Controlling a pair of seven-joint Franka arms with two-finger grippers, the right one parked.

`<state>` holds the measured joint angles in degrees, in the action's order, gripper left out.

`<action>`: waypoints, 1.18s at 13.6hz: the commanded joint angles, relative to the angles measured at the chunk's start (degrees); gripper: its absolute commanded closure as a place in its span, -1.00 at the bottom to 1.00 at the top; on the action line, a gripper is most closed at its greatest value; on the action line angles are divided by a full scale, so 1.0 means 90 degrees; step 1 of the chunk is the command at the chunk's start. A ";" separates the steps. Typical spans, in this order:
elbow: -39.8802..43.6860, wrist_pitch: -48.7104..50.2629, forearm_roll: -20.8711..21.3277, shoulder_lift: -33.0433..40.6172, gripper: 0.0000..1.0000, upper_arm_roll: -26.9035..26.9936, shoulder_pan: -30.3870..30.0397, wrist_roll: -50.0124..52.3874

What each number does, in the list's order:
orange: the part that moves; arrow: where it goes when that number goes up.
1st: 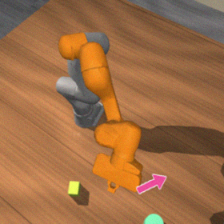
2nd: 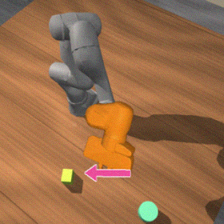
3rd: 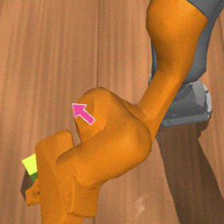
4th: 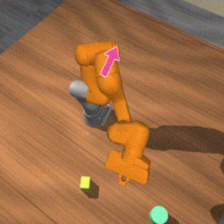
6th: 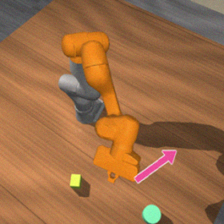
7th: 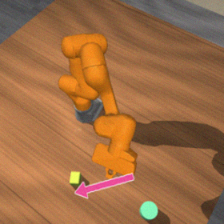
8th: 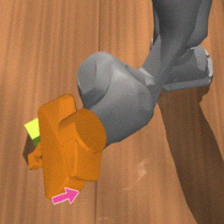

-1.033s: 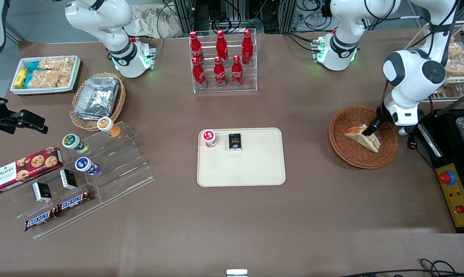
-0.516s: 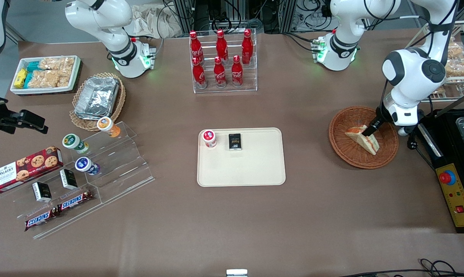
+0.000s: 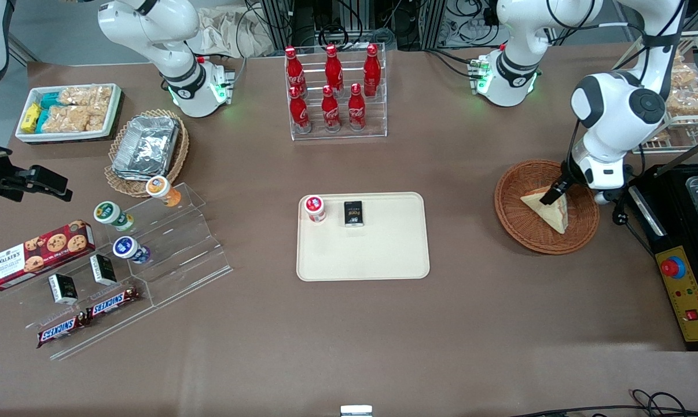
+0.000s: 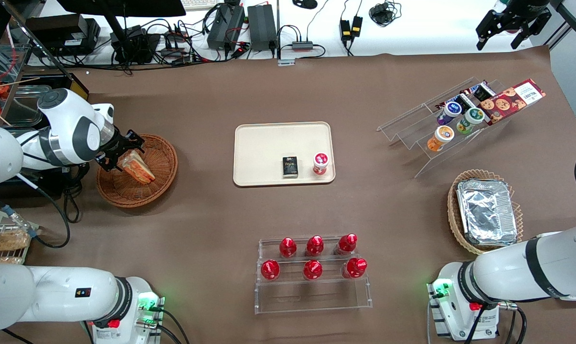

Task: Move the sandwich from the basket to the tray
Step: 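Close the left gripper on the sandwich edge and lift it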

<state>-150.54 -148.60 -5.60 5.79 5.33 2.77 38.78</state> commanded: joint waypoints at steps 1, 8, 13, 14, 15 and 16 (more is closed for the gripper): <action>0.0008 0.0036 -0.0013 0.0001 -1.00 -0.0006 0.0025 0.0115; -0.0012 -0.0763 0.0065 -0.0662 -1.00 0.0004 0.0005 0.0085; -0.0021 -0.0736 0.0065 -0.0683 1.00 0.0023 -0.0005 -0.0332; -0.0021 -0.0716 0.0065 -0.0683 1.00 0.0014 -0.0005 -0.0576; -0.0031 -0.0706 0.0075 -0.0683 1.00 0.0023 -0.0005 -0.0734; -0.0021 -0.0687 0.0075 -0.0683 1.00 0.0023 -0.0005 -0.0890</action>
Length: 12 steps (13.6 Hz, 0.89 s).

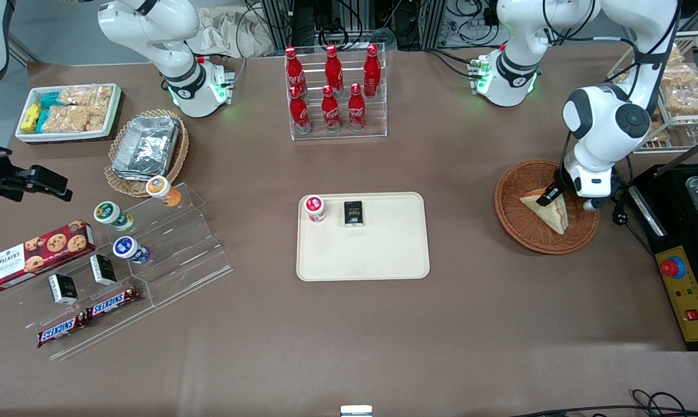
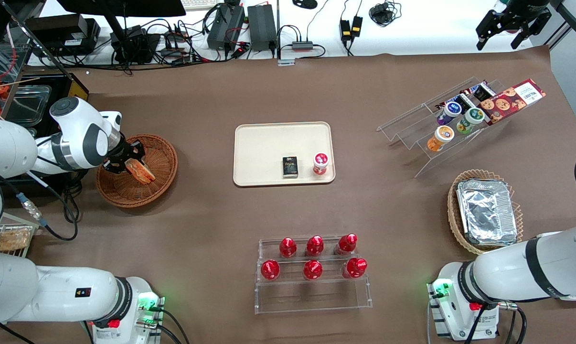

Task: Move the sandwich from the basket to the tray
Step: 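Close the left gripper on the sandwich edge and lift it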

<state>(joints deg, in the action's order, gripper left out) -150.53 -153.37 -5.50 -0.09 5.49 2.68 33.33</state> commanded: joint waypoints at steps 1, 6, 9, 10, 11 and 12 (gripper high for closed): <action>-0.0013 -0.0098 0.0055 -0.0019 1.00 0.0005 0.0005 -0.0382; 0.0834 0.1832 0.0258 0.0556 1.00 -0.0141 0.0024 -0.0794; 0.2033 0.3305 0.0484 0.0713 1.00 -0.0638 0.0025 -0.0745; 0.2676 0.4007 0.0494 0.0646 1.00 -0.0794 0.0034 -0.0735; 0.3330 0.4672 0.0494 0.0529 1.00 -0.0999 0.0044 -0.0706; 0.3849 0.5142 0.0494 0.0431 1.00 -0.1272 0.0044 -0.0619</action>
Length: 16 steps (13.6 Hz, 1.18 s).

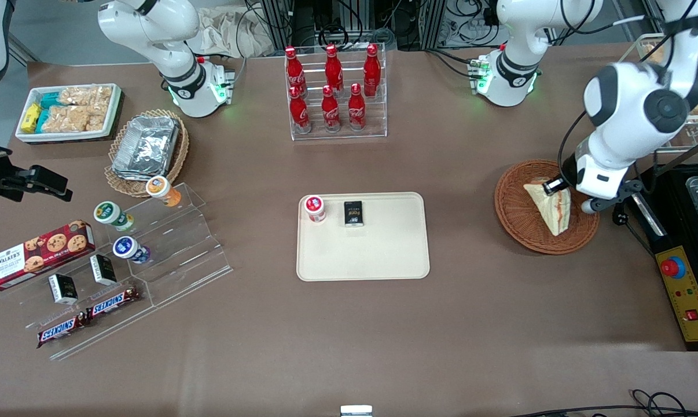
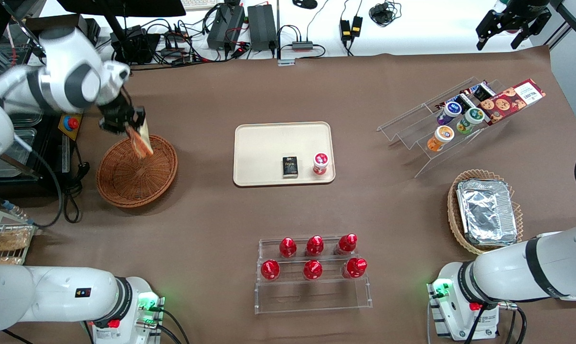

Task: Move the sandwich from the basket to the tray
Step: 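Carry the sandwich with the left gripper over to the cream tray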

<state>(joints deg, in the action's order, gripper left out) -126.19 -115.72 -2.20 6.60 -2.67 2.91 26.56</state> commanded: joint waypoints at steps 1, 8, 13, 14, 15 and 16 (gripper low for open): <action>0.1498 0.1195 0.0118 -0.0381 1.00 -0.0648 0.0018 0.0358; 0.2088 0.0770 0.0614 -0.1424 1.00 -0.2552 0.0028 0.0730; 0.2136 -0.0363 0.1425 -0.2723 1.00 -0.2838 0.0456 0.1569; 0.2175 -0.0539 0.1629 -0.2928 1.00 -0.2838 0.0564 0.1803; 0.2243 -0.0695 0.1835 -0.3201 1.00 -0.2838 0.0681 0.2018; 0.2331 -0.0832 0.2011 -0.3455 1.00 -0.2838 0.0759 0.2233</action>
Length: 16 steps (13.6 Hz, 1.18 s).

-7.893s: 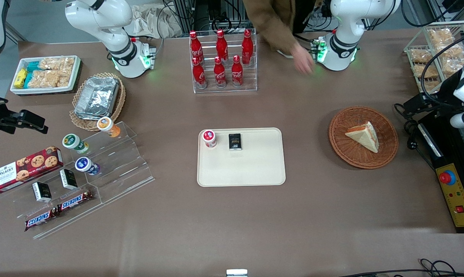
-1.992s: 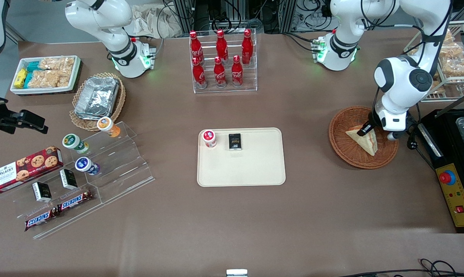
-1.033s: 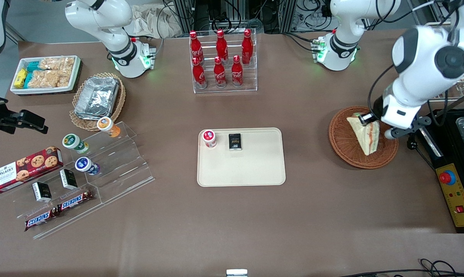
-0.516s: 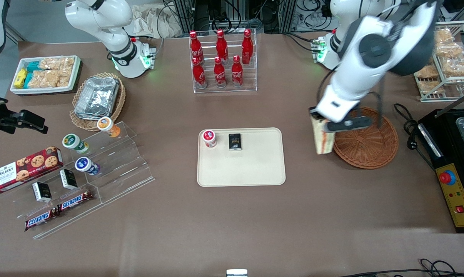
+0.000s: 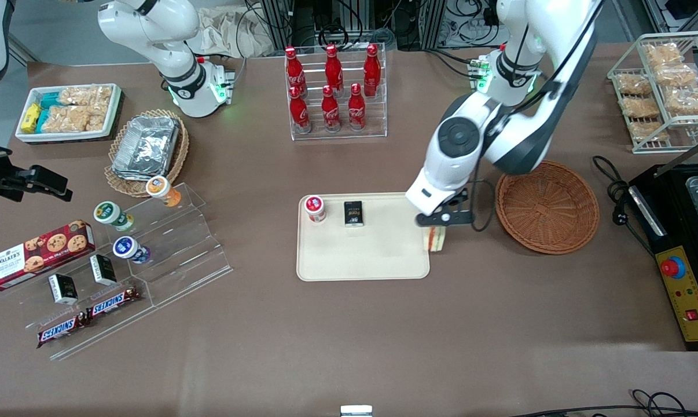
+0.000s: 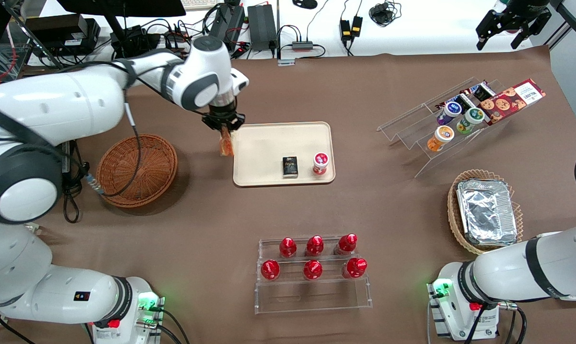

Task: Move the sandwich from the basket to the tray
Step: 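Carry the sandwich with the left gripper over to the cream tray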

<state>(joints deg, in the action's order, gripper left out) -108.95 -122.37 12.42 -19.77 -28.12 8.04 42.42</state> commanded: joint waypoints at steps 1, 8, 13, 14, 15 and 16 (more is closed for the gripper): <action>0.0474 -0.0191 0.0600 -0.0750 1.00 -0.0010 0.0220 0.0637; 0.0533 -0.0817 0.1470 -0.1514 -0.99 -0.0010 0.0415 0.1263; 0.0611 -0.0750 0.1403 -0.1388 -1.00 -0.0010 0.0406 0.1418; 0.0621 -0.0691 0.1393 -0.1233 -1.00 -0.0010 0.0377 0.1468; 0.0621 -0.0623 0.1258 -0.1028 -1.00 -0.0010 0.0328 0.1488; 0.0679 -0.0477 0.0773 -0.0765 -1.00 0.0038 0.0328 0.1449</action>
<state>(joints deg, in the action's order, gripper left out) -103.09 -129.16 23.10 -31.48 -28.14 11.12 54.19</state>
